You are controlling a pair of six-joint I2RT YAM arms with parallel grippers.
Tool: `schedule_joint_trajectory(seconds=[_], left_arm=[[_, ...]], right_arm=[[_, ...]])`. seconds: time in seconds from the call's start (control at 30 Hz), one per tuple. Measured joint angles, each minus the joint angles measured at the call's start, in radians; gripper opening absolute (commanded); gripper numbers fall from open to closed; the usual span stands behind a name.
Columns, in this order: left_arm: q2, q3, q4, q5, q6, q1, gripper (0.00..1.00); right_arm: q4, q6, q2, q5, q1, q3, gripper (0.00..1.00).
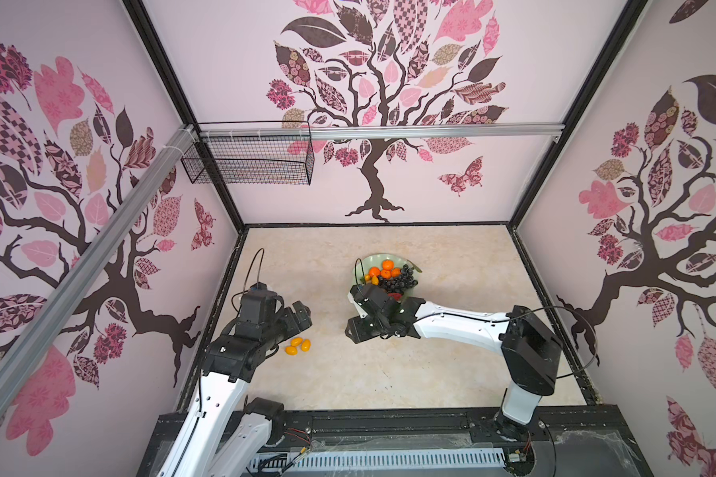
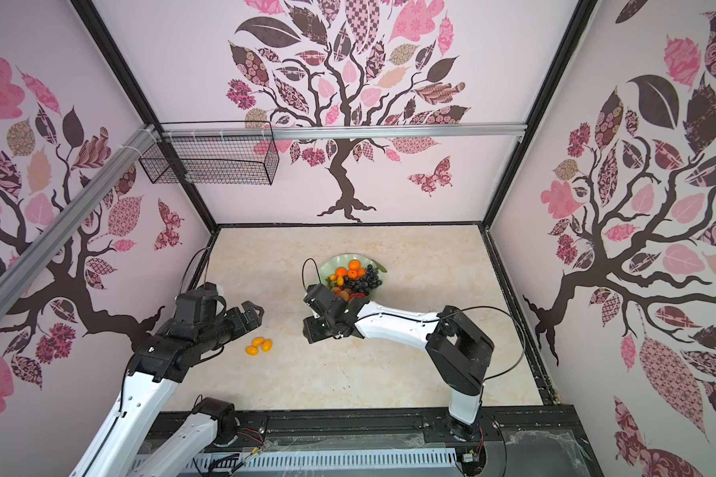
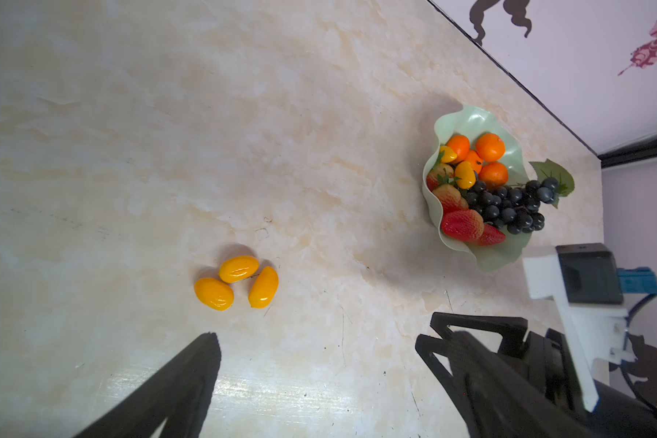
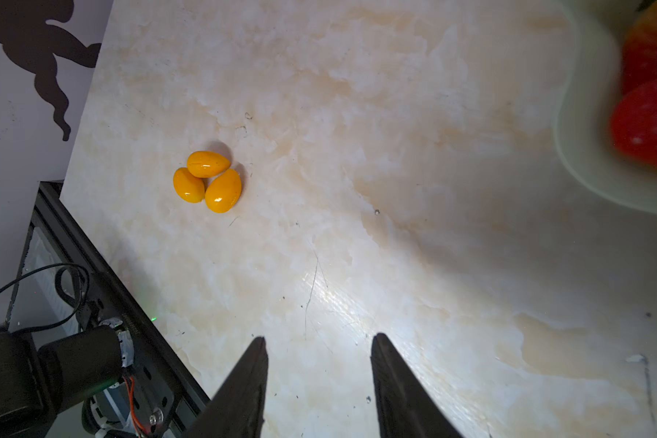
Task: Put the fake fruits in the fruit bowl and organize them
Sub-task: 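Move the open right gripper back over the cluster of three kumquats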
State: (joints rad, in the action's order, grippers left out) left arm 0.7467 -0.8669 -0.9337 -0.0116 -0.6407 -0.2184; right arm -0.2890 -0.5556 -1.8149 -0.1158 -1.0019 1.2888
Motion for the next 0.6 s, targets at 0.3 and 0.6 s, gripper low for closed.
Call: schedule_joint_trajectory(seconds=[0.3,0.6], left_arm=[[0.021,0.000,-0.003,-0.028,-0.007,0.069,0.98],[0.040,0.002,0.031,-0.131,-0.003,0.306,0.98]], right_arm=[[-0.017,-0.044,-0.145,0.069,-0.051,0.201,0.48],[-0.060,-0.079,-0.319,0.085,-0.090,0.403,0.48]])
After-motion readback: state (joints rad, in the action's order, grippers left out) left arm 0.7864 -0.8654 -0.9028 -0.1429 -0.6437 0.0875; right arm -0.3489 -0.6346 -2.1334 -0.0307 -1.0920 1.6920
